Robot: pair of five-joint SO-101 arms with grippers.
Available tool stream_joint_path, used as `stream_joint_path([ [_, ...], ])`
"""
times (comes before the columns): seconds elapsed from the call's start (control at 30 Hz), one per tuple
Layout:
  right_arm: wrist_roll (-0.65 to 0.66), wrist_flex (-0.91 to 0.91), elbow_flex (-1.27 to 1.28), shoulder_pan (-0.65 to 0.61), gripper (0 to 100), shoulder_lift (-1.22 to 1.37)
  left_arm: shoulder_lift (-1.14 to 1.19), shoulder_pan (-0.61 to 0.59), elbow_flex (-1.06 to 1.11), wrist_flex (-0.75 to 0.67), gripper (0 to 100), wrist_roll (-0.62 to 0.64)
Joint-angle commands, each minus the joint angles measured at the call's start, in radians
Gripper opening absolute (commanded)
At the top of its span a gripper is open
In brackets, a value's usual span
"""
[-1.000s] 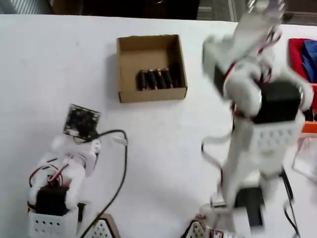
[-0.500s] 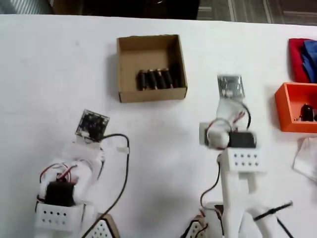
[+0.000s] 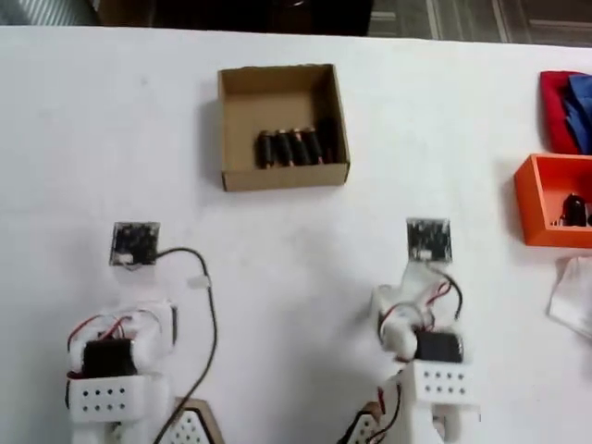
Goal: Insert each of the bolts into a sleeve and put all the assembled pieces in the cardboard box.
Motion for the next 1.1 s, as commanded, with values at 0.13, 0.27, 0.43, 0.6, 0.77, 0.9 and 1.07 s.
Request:
stream_joint_path([
  [0.13,0.011,0.174,0.091,0.002,7.9,-0.377,-0.006,0.107,0.024,-0.023,3,0.011],
  [0.27,0.011,0.429,0.086,-0.077,7.7,-0.486,-0.006,0.115,0.154,-0.103,3,0.017],
  [0.43,0.003,0.417,0.084,-0.097,7.7,-0.469,-0.006,0.110,0.150,-0.104,3,0.014],
  [0.6,0.009,0.417,0.084,-0.097,7.6,-0.469,-0.006,0.115,0.150,-0.104,3,0.017],
  [0.77,0.009,0.417,0.084,-0.096,7.6,-0.466,-0.006,0.110,0.150,-0.104,3,0.017],
  [0.9,0.011,0.415,0.084,-0.096,7.6,-0.464,-0.006,0.118,0.150,-0.104,3,0.014],
  [1.07,0.011,0.415,0.084,-0.099,7.6,-0.467,-0.006,0.112,0.150,-0.104,3,0.014],
])
